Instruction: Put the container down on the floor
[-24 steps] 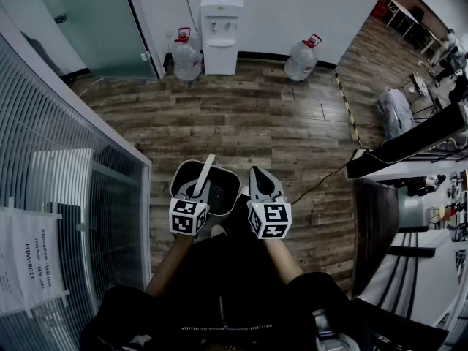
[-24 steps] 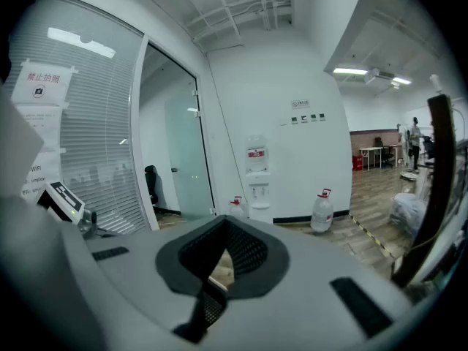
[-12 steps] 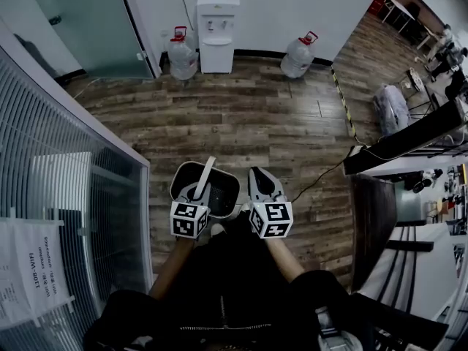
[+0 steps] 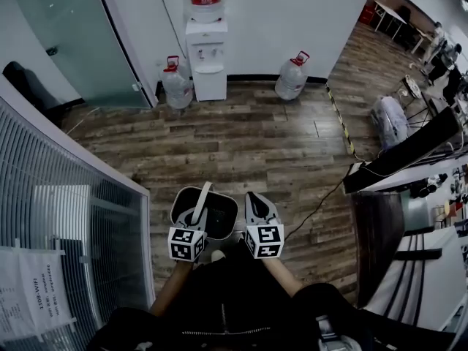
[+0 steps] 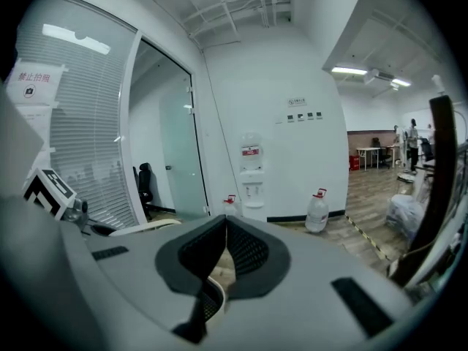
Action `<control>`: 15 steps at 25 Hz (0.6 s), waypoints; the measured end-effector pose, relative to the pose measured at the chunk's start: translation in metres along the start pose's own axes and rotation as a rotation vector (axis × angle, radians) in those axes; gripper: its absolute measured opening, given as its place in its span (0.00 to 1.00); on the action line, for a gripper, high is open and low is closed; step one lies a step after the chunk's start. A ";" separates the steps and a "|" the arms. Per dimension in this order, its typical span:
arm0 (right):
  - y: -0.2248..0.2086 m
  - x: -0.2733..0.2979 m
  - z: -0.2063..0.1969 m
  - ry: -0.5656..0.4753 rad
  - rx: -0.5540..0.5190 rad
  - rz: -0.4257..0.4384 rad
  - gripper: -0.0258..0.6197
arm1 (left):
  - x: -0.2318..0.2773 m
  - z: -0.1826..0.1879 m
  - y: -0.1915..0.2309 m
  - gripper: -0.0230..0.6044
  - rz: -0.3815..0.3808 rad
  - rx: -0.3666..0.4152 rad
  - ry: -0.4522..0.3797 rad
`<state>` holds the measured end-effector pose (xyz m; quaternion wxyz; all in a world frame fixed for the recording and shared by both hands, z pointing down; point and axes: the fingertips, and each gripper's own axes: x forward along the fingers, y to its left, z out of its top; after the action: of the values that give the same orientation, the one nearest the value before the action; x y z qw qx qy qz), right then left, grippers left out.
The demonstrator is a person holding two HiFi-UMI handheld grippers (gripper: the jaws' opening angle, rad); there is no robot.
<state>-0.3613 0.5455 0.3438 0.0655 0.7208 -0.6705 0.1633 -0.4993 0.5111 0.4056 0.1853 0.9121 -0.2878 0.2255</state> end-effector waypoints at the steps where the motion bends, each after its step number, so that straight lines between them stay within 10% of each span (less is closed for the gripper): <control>1: -0.009 0.004 0.002 0.001 0.009 -0.001 0.06 | 0.005 0.004 -0.001 0.06 0.001 0.001 0.001; 15: -0.099 0.025 0.006 0.048 0.020 0.053 0.06 | 0.076 0.045 -0.029 0.06 0.025 -0.032 -0.011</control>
<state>-0.2612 0.5289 0.3585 0.0702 0.6992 -0.6859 0.1890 -0.4118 0.4788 0.4014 0.1957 0.9065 -0.3040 0.2182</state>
